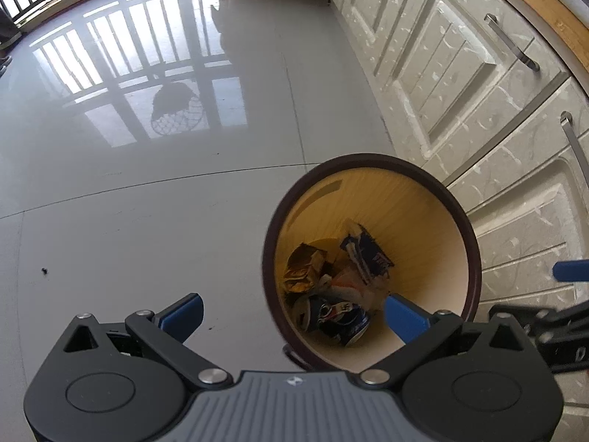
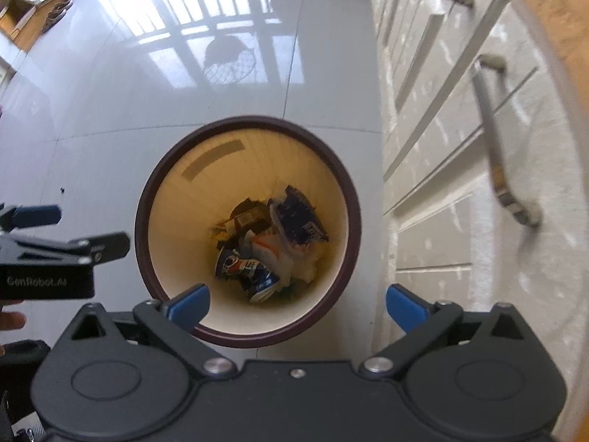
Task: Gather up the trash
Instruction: 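Move both open tools back from the bin toward the bench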
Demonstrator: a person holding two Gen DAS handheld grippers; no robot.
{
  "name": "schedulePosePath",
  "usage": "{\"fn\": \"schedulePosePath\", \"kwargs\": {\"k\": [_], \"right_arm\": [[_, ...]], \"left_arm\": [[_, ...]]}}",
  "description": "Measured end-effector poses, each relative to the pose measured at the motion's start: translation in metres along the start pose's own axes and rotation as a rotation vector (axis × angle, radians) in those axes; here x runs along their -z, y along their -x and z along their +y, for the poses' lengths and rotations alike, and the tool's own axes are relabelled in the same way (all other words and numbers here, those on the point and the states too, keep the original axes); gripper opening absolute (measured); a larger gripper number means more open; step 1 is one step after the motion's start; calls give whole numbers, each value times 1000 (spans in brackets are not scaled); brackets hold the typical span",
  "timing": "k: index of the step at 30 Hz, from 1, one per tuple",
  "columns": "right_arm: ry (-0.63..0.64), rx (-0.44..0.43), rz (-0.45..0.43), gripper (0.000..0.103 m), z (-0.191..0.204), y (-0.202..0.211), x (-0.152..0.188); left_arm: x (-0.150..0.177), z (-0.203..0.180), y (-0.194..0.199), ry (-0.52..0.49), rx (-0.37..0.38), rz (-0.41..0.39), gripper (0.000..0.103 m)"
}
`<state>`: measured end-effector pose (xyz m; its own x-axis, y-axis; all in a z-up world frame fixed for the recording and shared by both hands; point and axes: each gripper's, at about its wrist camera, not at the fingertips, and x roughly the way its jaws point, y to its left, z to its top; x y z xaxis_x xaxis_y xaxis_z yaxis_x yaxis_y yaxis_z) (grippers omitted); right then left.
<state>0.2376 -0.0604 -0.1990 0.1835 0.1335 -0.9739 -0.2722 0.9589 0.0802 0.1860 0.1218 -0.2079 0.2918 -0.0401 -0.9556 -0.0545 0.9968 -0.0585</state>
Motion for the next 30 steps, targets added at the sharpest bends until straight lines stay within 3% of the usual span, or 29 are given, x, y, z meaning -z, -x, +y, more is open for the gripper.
{"fn": "schedulePosePath", "kwargs": {"k": [15, 18, 30], "right_arm": [[5, 27, -82, 103, 12, 42, 10], [-9, -5, -89, 103, 11, 52, 12], [25, 10, -161, 103, 26, 106, 23]], "left_arm": [[16, 19, 59, 23, -62, -28, 103], [18, 22, 70, 34, -66, -38, 103], [33, 27, 115, 64, -62, -100, 103]]}}
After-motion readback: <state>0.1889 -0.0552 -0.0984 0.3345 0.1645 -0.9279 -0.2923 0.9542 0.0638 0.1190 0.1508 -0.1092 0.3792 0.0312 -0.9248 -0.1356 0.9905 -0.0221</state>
